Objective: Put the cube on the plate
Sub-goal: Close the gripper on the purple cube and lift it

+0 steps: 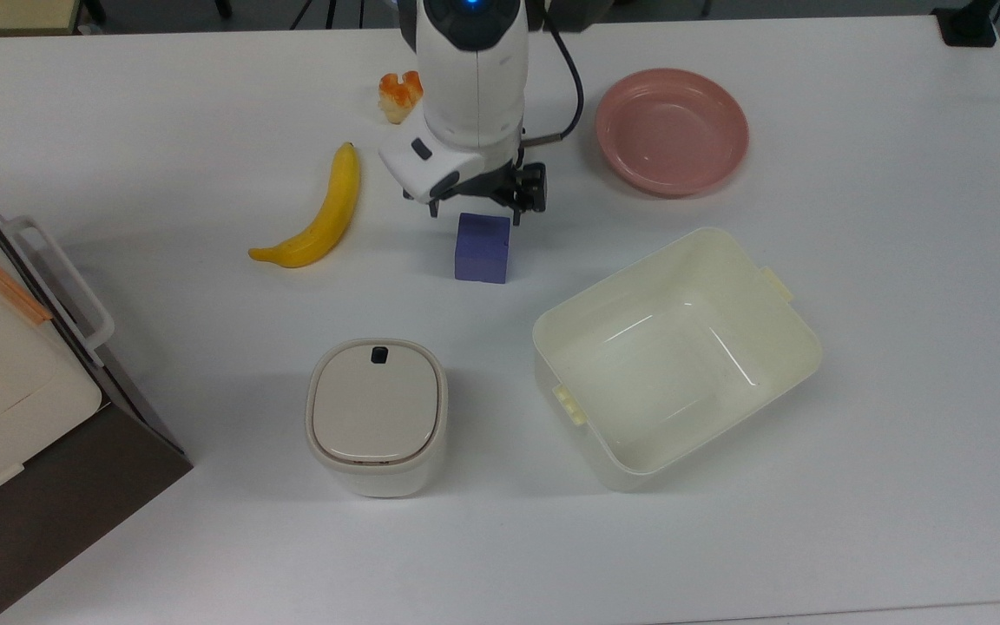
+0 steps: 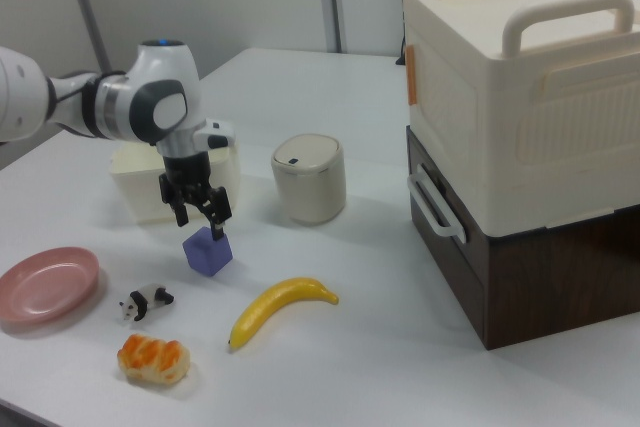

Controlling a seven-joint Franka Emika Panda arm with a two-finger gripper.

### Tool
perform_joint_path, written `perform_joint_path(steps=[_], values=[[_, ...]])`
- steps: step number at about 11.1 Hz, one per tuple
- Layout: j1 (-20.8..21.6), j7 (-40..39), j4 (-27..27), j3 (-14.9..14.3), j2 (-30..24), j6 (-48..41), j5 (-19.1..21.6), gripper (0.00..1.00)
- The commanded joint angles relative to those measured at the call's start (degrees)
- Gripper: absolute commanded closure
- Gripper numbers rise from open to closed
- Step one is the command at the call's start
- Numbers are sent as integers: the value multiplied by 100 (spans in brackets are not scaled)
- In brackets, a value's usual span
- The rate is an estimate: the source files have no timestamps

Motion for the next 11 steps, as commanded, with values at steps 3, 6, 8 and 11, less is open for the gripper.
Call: perform_joint_path(steps=[3, 6, 8, 11], values=[[99, 375, -69, 102, 481, 528, -239, 13], [82, 331, -69, 111, 447, 511, -301, 77], [99, 165, -147, 128, 220, 423, -423, 86], [108, -318, -587, 680, -343, 142, -1169, 86]])
